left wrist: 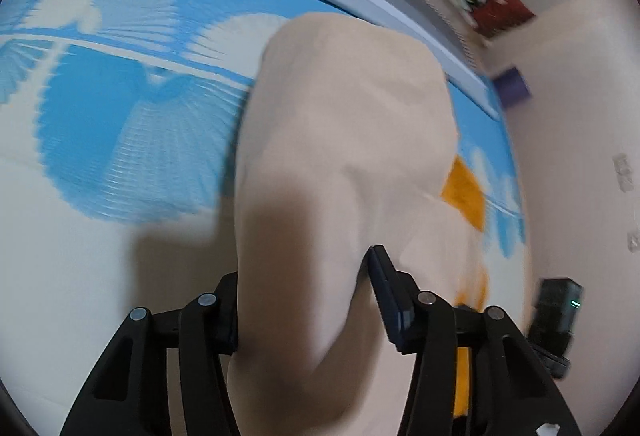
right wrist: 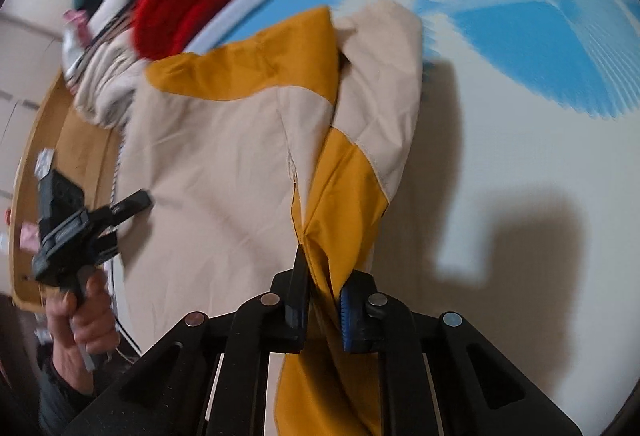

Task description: Fold large clothes

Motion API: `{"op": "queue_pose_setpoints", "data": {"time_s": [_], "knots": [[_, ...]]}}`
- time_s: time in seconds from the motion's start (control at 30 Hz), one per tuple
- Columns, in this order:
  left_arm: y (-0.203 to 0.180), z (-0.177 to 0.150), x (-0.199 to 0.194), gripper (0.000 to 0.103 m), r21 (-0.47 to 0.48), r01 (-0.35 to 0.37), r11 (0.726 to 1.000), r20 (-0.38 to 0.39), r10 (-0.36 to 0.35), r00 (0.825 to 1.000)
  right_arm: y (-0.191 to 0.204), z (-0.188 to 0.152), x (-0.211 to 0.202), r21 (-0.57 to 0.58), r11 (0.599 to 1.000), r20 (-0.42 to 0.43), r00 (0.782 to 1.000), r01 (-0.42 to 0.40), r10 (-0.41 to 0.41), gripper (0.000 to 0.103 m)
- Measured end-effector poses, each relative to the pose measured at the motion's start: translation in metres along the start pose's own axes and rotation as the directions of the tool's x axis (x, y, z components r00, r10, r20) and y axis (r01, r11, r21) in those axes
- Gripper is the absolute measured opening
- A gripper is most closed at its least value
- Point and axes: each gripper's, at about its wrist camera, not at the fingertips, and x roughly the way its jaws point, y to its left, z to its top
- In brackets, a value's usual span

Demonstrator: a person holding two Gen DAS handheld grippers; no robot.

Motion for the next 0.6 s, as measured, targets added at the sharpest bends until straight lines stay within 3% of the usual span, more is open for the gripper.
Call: {"op": "queue_pose_setpoints", "data": {"time_s": [0.07,0.17,0.27,0.33,0.4,0.5,0.53,0.6], "knots": [[0.017,-0.001,0.001,0.053,-0.034,-0.062,0.997,-0.022,0.062,0.998,0.007,0.002,0.006,-0.013,1.0,0.004,1.0,0.015,-0.015,0.014],[0.022,-0.004,-0.021,0.053,-0.02,-0.106,0.994,0.011,0.106,0.994,0.011,-0.006,0.012,-0.01,0.994,-0.015,0.994,0.11,-0.11,0.018],[0.012,-0.014,-0.045,0.054,0.067,-0.129,0.989,0.046,0.126,0.991,0.007,-0.006,0.015,0.017,0.973,-0.019,0.973,0.231,-0.23,0.018],[0.0,-0.027,-0.043,0.054,0.177,-0.098,0.979,-0.022,0.103,0.994,0.0,-0.009,0.006,0.031,0.955,0.0,0.955,0.296,-0.296,0.019],[-0.006,-0.049,-0.033,0.055,0.31,-0.078,0.948,-0.132,0.124,0.984,0.0,-0.012,-0.007,0.053,0.965,0.02,0.966,0.255,-0.257,0.021],[-0.015,-0.08,-0.012,0.054,0.469,-0.156,0.869,-0.175,0.265,0.948,0.014,-0.026,-0.033,-0.028,0.986,0.072,0.984,0.165,-0.162,0.024],[-0.013,-0.089,-0.005,0.055,0.491,-0.157,0.857,-0.193,0.283,0.94,0.028,-0.034,-0.035,-0.097,0.987,0.06,0.99,0.132,-0.126,0.027],[-0.007,-0.104,-0.002,0.058,0.514,-0.181,0.839,-0.183,0.313,0.932,0.042,-0.053,-0.027,-0.194,0.975,-0.015,0.994,0.105,-0.11,0.045]]}}
